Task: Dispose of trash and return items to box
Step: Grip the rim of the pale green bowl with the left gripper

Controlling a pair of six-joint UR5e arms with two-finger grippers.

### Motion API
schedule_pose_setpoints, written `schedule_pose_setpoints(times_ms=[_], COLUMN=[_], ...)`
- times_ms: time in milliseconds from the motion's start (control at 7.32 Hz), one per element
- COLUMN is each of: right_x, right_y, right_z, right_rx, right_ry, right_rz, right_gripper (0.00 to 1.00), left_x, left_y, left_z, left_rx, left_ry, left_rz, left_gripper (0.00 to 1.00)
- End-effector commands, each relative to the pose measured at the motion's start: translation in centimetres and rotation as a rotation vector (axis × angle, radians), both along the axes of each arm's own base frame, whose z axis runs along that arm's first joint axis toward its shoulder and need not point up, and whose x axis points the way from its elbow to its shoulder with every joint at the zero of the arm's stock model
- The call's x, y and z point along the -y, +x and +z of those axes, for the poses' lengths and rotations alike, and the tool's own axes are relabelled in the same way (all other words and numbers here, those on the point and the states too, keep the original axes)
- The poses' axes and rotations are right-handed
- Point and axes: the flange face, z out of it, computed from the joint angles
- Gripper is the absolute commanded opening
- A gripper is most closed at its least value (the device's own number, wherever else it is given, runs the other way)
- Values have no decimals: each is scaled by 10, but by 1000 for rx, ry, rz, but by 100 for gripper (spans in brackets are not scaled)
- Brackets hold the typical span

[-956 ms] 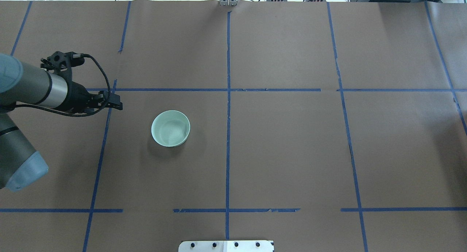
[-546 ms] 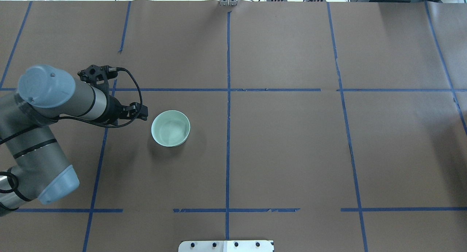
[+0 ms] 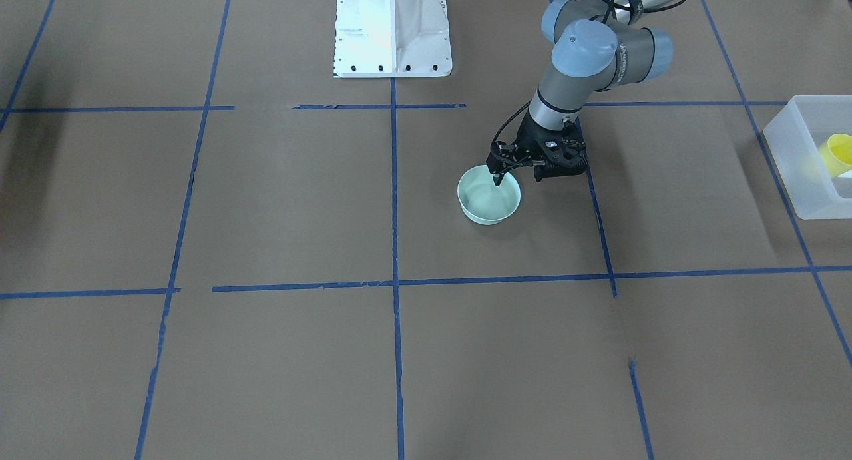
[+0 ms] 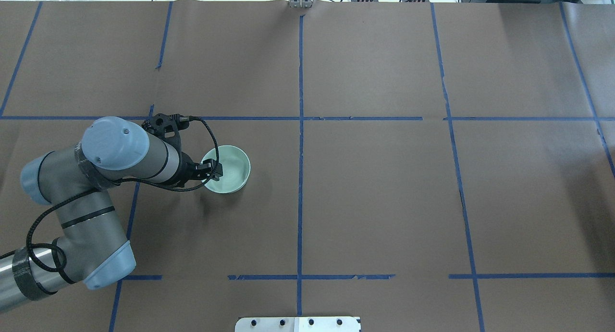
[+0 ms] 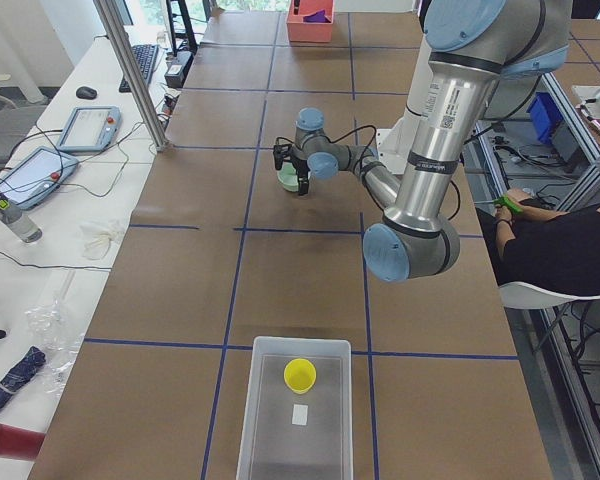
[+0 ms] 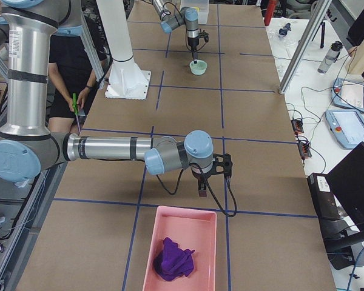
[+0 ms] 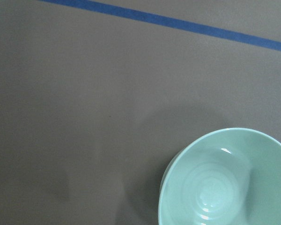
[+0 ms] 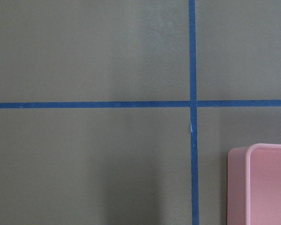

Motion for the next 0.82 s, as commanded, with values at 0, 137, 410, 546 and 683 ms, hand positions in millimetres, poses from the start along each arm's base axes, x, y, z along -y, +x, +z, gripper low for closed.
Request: schedule_pose_setpoints(times_ms=[0,137,410,546,683], right_x=[-3,-5,-5,-5,-5], right_y=[-2,-2,-2,-2,-1], right_z=[-3,-3,-3,-3,-2], right_rx=[5,2,1,1,-1], right_ry=[-19,-19,-17,-17,-19], right_rz=[13,14,15,15,15], right_gripper=[100,100,100,100,100], left_x=[1,2,4,3,2], left_y=[6,8,12,11,3], left_z=[8,8,5,0,-13], left_rx=[14,15,11,0,-30], left_ry=[-10,-12,-14,-8,6], left_rz=[0,-1,0,1,0], left_gripper=[62,47,0,0,0])
